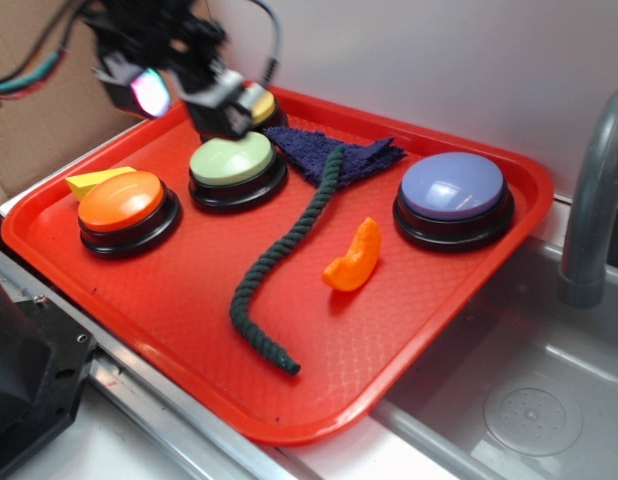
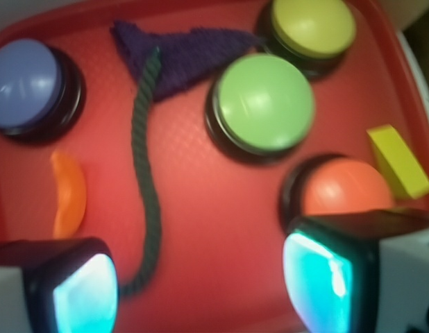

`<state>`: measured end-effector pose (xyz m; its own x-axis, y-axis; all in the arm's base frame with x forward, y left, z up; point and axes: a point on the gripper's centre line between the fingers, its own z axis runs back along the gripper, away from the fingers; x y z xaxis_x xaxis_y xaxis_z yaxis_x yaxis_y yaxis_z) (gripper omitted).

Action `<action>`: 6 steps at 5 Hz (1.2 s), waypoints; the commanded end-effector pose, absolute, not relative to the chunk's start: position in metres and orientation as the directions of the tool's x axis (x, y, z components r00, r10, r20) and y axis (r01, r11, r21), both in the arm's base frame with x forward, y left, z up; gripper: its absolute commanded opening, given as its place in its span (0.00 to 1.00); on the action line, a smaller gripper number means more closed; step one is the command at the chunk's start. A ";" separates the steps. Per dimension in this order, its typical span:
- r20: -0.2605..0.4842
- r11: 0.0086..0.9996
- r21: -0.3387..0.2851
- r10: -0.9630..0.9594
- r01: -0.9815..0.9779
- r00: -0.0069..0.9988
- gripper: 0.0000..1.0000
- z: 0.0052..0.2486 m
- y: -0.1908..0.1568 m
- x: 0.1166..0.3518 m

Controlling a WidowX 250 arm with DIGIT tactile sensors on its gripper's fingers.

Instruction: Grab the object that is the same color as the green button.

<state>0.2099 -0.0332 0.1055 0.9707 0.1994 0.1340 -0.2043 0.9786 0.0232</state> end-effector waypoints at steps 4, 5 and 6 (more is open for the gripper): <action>0.143 0.963 0.043 0.257 -0.265 0.956 1.00 0.026 -0.049 0.255; 0.139 0.958 0.044 0.274 -0.283 0.952 0.97 0.017 -0.049 0.258; 0.138 0.955 0.034 0.288 -0.295 0.948 0.12 0.016 -0.049 0.259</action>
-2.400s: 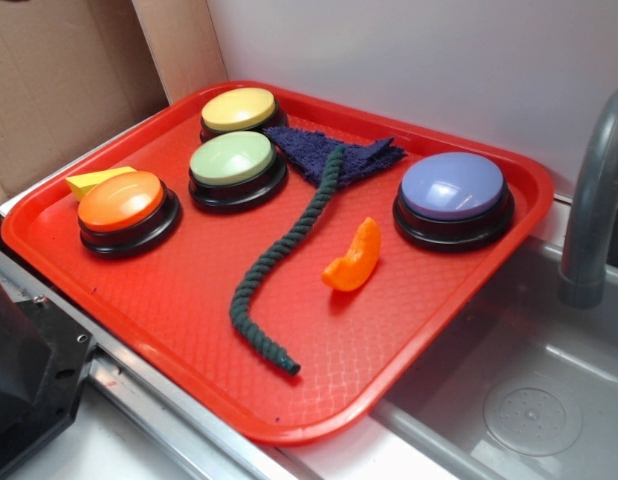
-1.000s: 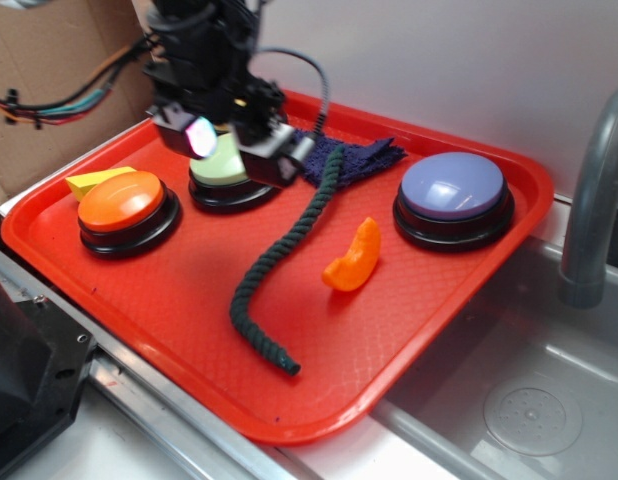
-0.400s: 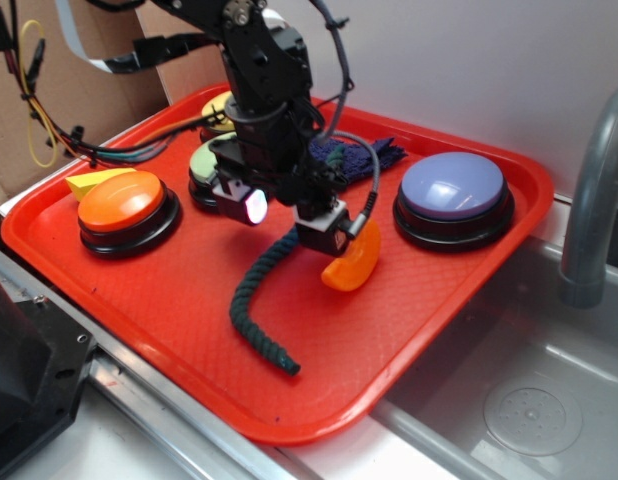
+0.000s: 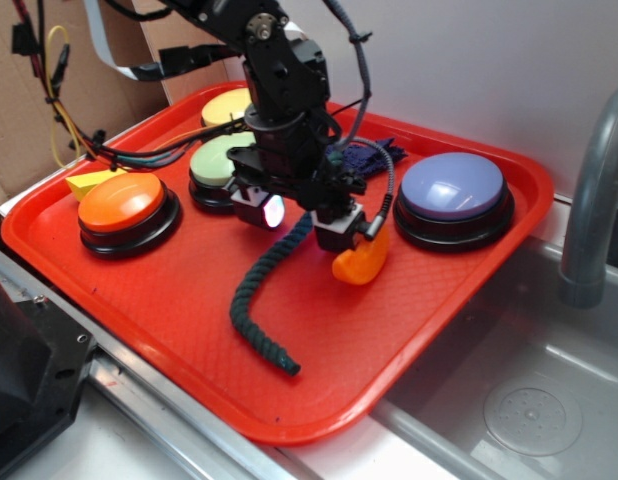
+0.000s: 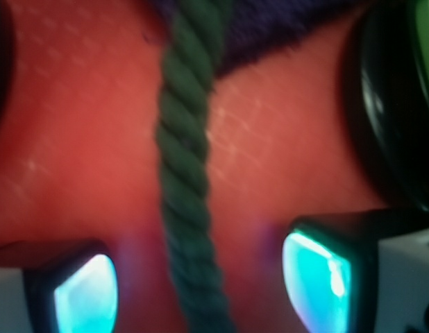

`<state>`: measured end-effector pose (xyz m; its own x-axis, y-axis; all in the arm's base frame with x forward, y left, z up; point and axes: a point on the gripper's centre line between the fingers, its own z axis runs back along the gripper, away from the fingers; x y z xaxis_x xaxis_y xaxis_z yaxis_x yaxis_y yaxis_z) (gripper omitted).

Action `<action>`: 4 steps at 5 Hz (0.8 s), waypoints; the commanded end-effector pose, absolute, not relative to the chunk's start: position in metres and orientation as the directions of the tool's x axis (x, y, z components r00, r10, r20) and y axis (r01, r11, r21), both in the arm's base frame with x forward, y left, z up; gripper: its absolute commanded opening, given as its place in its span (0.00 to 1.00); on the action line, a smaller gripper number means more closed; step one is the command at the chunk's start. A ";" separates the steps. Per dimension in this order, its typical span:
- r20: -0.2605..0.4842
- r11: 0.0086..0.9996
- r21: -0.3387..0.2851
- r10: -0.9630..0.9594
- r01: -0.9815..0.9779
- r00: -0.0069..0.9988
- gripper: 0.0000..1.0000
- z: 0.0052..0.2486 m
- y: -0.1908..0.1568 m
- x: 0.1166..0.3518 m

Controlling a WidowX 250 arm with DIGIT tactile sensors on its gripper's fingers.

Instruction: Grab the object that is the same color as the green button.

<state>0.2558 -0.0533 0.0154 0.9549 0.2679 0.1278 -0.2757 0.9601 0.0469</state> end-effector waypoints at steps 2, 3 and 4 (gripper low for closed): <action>0.156 0.954 0.052 0.285 -0.296 0.946 0.00 0.016 -0.048 0.258; 0.153 0.963 0.077 0.245 -0.258 0.958 0.00 0.028 -0.046 0.258; 0.158 0.962 0.078 0.248 -0.262 0.956 0.00 0.050 -0.044 0.257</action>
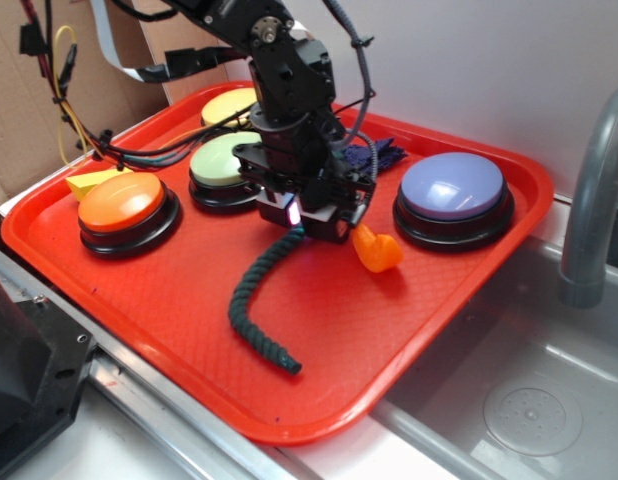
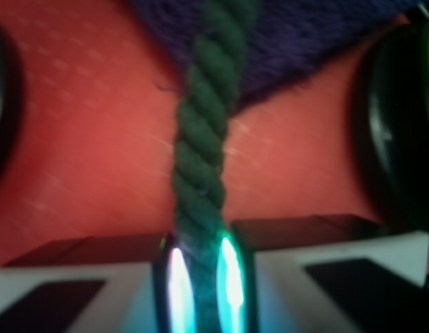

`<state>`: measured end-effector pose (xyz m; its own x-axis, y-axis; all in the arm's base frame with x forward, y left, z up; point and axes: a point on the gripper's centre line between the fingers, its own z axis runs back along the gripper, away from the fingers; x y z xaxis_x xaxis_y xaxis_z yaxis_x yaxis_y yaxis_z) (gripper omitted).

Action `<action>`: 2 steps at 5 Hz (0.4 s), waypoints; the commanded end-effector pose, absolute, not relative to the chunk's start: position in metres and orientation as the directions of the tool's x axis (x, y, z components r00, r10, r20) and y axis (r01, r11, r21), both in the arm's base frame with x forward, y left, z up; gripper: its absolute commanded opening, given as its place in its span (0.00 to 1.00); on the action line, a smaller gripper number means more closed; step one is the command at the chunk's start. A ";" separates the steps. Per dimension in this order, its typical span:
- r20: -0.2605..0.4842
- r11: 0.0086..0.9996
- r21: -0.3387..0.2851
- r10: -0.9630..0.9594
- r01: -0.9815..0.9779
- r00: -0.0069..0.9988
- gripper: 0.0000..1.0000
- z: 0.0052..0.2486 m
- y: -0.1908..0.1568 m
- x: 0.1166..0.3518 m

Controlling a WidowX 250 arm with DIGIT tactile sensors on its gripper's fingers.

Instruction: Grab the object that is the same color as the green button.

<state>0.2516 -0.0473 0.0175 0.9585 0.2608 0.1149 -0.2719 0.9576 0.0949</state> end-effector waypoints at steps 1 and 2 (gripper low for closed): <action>0.091 0.963 0.099 0.240 -0.249 0.966 0.00 0.093 -0.037 0.258; 0.095 0.950 0.068 0.299 -0.306 0.950 0.00 0.143 -0.025 0.253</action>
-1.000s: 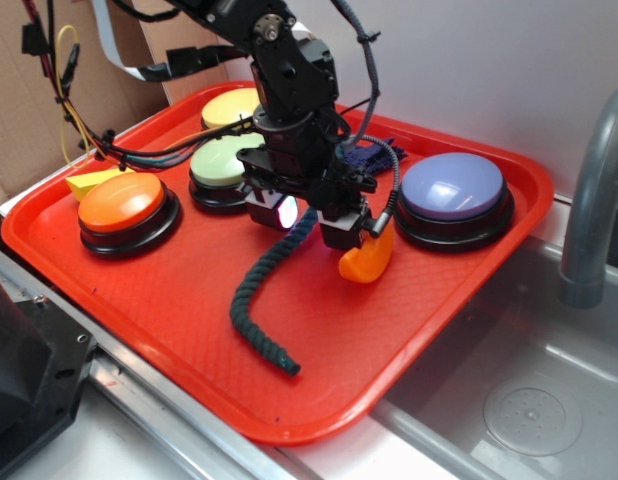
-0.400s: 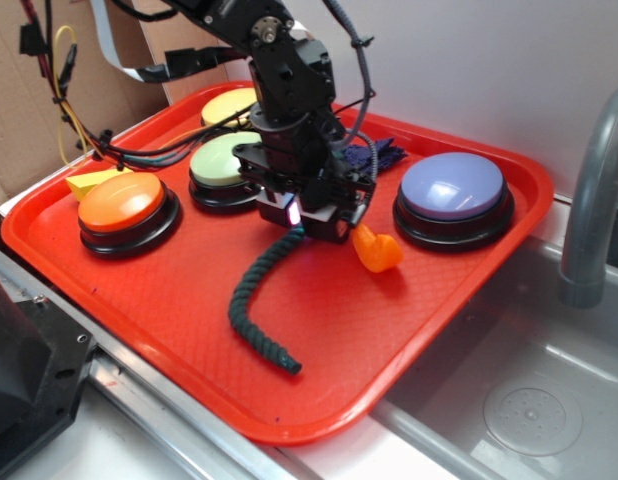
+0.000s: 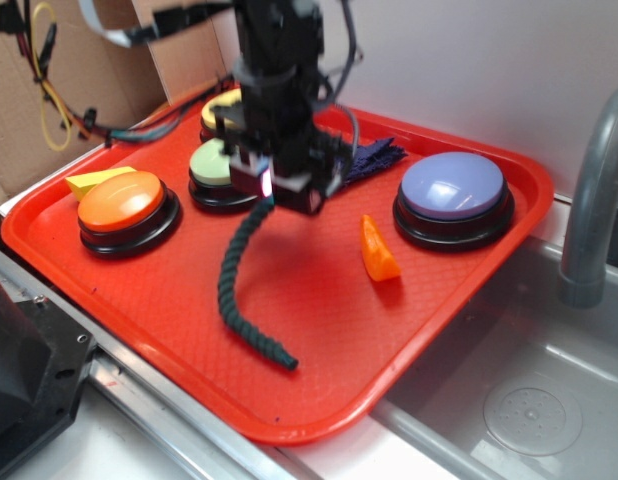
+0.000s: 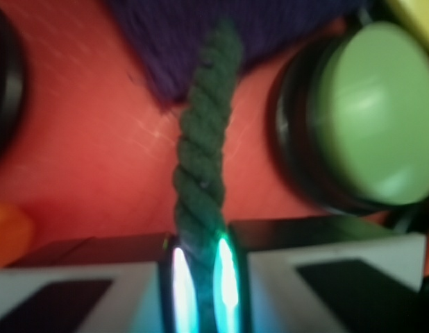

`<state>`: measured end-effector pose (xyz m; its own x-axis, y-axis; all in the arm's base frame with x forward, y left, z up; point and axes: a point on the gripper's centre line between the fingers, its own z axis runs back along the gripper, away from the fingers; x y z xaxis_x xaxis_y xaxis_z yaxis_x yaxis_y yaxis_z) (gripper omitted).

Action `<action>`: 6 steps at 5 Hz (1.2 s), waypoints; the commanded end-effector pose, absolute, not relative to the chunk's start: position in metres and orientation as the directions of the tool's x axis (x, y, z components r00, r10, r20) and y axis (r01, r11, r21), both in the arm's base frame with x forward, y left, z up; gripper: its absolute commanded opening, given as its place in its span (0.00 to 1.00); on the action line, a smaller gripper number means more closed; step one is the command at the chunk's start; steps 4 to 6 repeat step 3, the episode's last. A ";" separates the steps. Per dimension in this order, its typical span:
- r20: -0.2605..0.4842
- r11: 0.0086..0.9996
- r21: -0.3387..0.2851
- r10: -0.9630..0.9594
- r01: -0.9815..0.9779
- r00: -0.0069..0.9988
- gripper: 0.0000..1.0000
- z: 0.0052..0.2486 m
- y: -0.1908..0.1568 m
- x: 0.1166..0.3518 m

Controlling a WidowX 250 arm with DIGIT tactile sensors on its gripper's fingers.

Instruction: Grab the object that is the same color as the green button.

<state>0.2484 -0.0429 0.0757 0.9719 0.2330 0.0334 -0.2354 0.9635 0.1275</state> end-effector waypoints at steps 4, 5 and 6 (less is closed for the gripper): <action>0.046 0.903 -0.064 0.429 -0.426 0.902 0.00 0.217 0.017 0.239; 0.046 0.903 -0.064 0.429 -0.426 0.902 0.00 0.217 0.017 0.239; 0.046 0.903 -0.064 0.429 -0.426 0.902 0.00 0.217 0.017 0.239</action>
